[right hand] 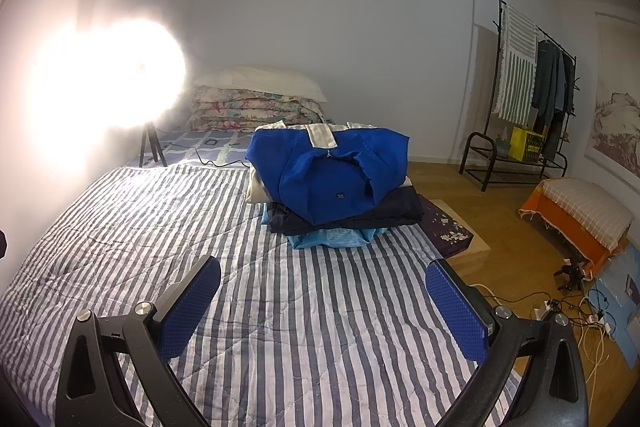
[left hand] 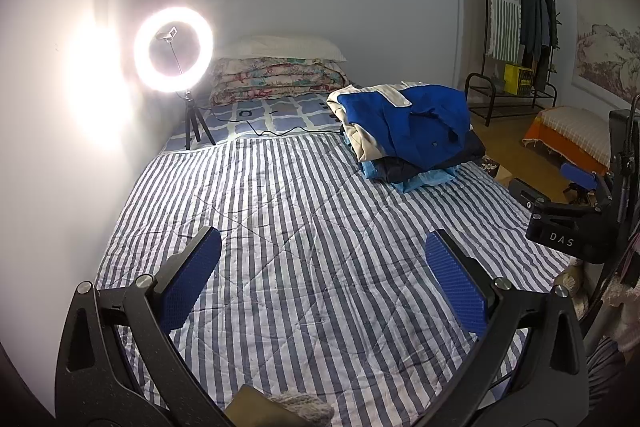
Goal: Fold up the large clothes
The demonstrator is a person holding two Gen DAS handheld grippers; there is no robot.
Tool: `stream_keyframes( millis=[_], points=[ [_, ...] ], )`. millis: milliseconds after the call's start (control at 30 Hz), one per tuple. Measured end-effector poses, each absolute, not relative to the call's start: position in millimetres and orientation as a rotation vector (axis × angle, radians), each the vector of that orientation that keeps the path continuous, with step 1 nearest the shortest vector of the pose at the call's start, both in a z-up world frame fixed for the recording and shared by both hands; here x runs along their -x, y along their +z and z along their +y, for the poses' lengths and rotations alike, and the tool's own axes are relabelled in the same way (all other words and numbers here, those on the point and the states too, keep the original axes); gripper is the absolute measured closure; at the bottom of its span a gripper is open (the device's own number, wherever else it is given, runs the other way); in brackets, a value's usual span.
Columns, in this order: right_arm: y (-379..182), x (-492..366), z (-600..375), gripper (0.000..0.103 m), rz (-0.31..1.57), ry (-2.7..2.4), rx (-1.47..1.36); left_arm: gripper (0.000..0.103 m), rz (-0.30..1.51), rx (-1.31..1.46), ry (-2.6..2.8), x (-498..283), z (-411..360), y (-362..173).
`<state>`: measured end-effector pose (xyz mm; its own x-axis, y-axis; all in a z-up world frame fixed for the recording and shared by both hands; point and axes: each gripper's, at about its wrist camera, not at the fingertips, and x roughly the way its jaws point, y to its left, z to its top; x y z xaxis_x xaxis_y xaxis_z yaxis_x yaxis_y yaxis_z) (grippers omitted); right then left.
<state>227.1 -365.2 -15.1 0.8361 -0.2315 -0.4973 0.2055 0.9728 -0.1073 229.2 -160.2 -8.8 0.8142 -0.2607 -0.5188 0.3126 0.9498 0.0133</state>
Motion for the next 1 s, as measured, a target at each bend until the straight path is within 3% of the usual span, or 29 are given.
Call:
stream_keyframes(
  millis=[1000],
  points=[
    [-17.5, -227.6, -364.2, 0.000, 0.543, -0.225, 0.059, 0.000, 0.531, -0.094, -0.306, -226.2, -154.8, -14.9]
  ],
)
